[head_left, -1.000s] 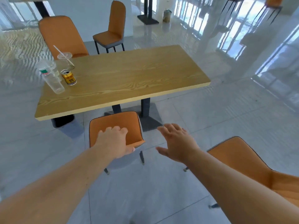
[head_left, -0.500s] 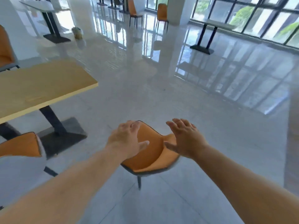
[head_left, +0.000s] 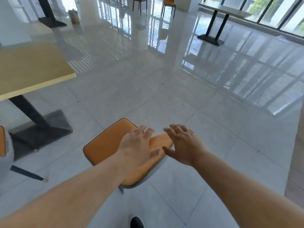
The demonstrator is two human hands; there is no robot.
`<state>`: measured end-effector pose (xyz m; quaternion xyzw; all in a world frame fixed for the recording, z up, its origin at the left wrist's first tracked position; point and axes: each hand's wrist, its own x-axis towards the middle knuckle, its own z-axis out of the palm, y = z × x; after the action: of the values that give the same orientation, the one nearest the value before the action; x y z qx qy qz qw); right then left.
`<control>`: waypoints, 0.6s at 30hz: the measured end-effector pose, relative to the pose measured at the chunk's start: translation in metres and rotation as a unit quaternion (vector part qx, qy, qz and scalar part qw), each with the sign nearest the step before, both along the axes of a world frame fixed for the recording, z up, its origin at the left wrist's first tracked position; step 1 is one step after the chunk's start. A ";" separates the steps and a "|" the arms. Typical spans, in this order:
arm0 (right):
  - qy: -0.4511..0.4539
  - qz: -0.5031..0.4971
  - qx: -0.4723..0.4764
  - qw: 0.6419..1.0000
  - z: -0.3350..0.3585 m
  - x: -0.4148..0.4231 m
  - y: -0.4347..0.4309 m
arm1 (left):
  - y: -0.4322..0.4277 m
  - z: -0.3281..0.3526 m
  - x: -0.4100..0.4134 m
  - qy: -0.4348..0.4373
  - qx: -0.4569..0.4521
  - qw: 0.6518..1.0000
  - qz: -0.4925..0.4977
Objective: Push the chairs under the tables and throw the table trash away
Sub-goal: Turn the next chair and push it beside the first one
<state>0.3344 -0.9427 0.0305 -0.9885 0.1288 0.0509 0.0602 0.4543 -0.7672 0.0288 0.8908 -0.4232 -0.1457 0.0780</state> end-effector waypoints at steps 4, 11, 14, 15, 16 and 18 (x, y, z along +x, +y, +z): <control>0.008 0.043 0.001 0.999 -0.013 0.048 -0.038 | -0.032 -0.026 0.032 0.024 0.012 0.999 0.045; 0.030 0.117 0.026 0.992 -0.031 0.096 -0.085 | -0.055 -0.045 0.055 0.019 0.032 0.990 0.134; 0.043 0.170 0.034 0.984 -0.039 0.104 -0.098 | -0.059 -0.046 0.046 0.022 0.046 0.981 0.187; 0.046 0.187 0.038 0.980 -0.042 0.106 -0.103 | -0.060 -0.046 0.041 0.020 0.048 0.976 0.210; 0.049 0.205 0.044 0.977 -0.044 0.107 -0.108 | -0.061 -0.045 0.033 0.016 0.050 0.970 0.235; 0.049 0.242 0.057 0.967 -0.049 0.107 -0.119 | -0.063 -0.044 0.011 0.010 0.058 0.956 0.288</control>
<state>0.4418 -1.0615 -0.0182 -0.9816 -0.1141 0.1191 0.0961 0.4654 -0.8300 -0.0149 0.9763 -0.1391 -0.1507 0.0693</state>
